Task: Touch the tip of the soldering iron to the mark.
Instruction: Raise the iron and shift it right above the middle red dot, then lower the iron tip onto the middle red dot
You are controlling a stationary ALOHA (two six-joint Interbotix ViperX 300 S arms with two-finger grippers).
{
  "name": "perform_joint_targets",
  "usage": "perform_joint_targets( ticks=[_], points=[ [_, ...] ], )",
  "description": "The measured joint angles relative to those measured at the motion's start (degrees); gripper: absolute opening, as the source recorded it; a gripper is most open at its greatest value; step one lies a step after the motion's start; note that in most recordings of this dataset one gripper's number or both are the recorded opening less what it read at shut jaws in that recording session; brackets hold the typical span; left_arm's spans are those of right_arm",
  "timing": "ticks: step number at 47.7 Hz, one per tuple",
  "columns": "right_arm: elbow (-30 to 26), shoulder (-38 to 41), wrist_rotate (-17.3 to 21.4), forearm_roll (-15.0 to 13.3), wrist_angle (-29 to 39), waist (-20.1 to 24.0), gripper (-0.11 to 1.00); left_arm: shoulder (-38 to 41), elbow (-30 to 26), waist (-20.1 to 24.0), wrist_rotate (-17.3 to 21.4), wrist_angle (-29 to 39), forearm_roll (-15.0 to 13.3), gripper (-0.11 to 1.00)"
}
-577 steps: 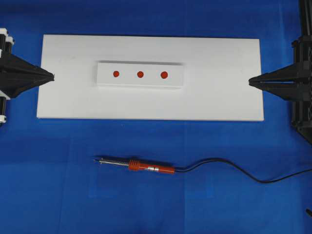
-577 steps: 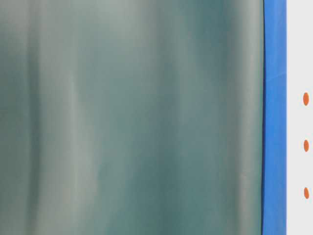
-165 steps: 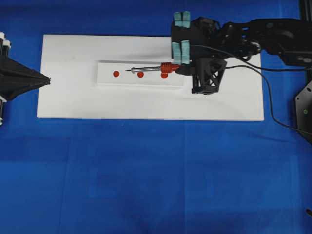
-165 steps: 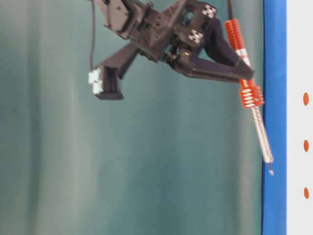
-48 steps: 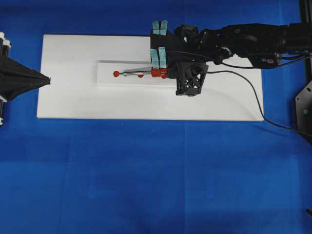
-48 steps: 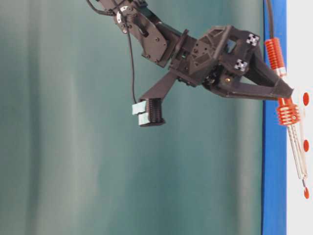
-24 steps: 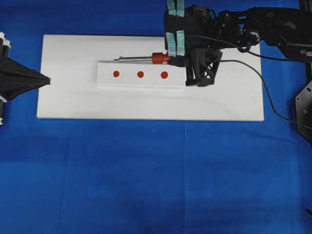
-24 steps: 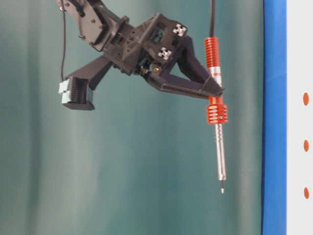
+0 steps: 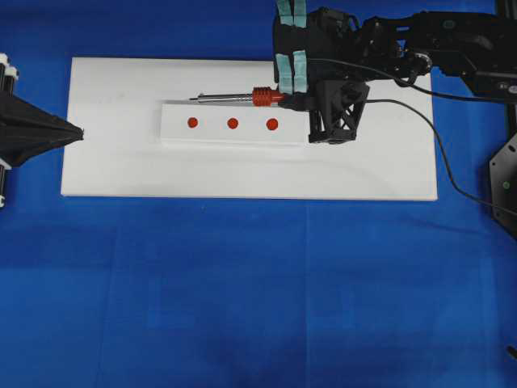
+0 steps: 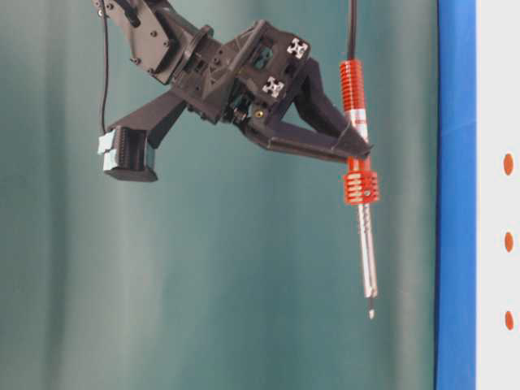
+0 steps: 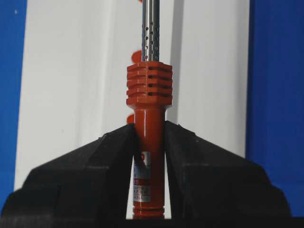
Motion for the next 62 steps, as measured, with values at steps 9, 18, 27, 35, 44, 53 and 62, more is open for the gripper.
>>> perform_joint_targets(
  ticks=[9, 18, 27, 35, 44, 53, 62],
  points=[
    [4.0, -3.4, 1.7, 0.0, -0.1, -0.1, 0.06, 0.0, 0.0, 0.0, -0.1, 0.0, 0.1, 0.00],
    [9.1, -8.3, 3.1, -0.2, 0.0, -0.4, 0.06, -0.1, 0.0, -0.1, -0.1, -0.1, 0.1, 0.00],
    [12.5, -12.5, 3.4, -0.2, 0.1, -0.4, 0.06, 0.0, 0.0, 0.0, -0.1, -0.1, 0.0, 0.00],
    [12.7, -13.0, 3.4, -0.4, 0.3, -0.4, 0.06, -0.1, 0.0, -0.1, -0.1, -0.2, 0.0, 0.00],
    [12.7, -12.9, 3.4, -0.7, 0.3, -0.5, 0.06, 0.0, 0.0, -0.1, -0.1, -0.2, 0.1, 0.00],
    [12.8, -13.0, 3.5, -0.6, 0.3, -0.5, 0.06, -0.1, 0.0, 0.0, -0.2, -0.2, 0.1, 0.00],
    [12.7, -12.9, 3.5, -0.6, 0.2, -0.5, 0.06, 0.0, 0.0, 0.0, -0.1, -0.2, 0.1, 0.00]
  ],
)
